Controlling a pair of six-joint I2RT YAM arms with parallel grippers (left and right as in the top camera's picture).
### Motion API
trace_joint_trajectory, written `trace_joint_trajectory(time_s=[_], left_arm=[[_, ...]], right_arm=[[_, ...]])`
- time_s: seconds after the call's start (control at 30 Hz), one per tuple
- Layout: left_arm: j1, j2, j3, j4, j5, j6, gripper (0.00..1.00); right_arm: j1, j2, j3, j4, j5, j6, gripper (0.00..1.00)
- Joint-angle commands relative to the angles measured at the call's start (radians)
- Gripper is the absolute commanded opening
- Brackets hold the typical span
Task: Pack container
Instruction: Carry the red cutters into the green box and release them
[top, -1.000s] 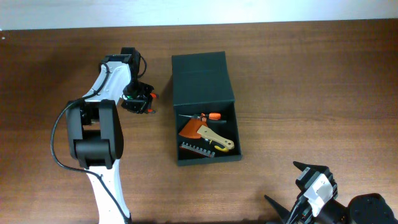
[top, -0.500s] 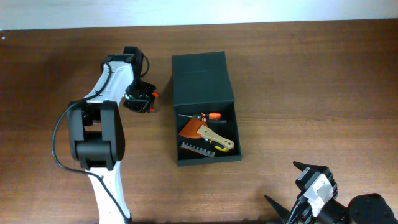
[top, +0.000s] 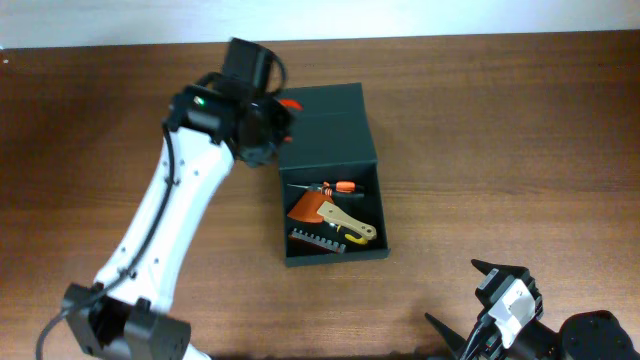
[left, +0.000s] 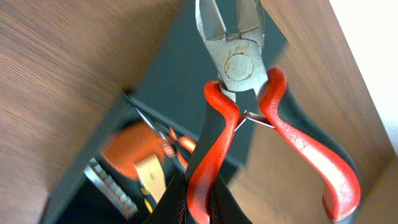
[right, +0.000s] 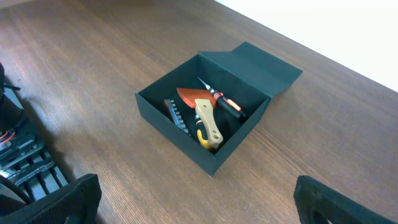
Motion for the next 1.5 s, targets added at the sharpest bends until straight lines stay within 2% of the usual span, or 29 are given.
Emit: trace_joint_trajectory(time_s=[0.0, 0.23, 0.4, 0.5, 0.73, 1.23, 1.27, 1.37, 1.47], left_arm=[[-0.103, -0.001, -0.014, -0.003, -0.023, -0.076, 0.02], [-0.305, -0.001, -0.162, 0.038, -0.025, -0.360, 0.02], [-0.354, -0.001, -0.291, 0.050, 0.013, -0.540, 0.02], [-0.353, 0.000, -0.355, 0.054, 0.032, -0.602, 0.02], [-0.307, 0.018, -0.425, 0.060, 0.086, -0.628, 0.03], [-0.287, 0.166, -0.428, 0.116, 0.133, -0.613, 0.03], [-0.287, 0.169, -0.428, 0.116, 0.133, -0.613, 0.09], [-0.287, 0.176, -0.428, 0.116, 0.132, -0.613, 0.46], [-0.287, 0.172, -0.427, 0.121, 0.132, -0.613, 0.77]], right_arm=[[0.002, -0.008, 0.000, 0.005, 0.010, 0.004, 0.99], [0.002, -0.008, 0.000, 0.005, 0.010, 0.004, 0.99], [0.002, -0.008, 0.000, 0.005, 0.010, 0.004, 0.99], [0.002, -0.008, 0.000, 0.005, 0.010, 0.004, 0.99], [0.002, -0.008, 0.000, 0.005, 0.009, 0.004, 0.99], [0.002, -0.008, 0.000, 0.005, 0.010, 0.004, 0.99], [0.002, -0.008, 0.000, 0.005, 0.010, 0.004, 0.99], [0.002, -0.008, 0.000, 0.005, 0.010, 0.004, 0.99], [0.002, -0.008, 0.000, 0.005, 0.010, 0.004, 0.99]])
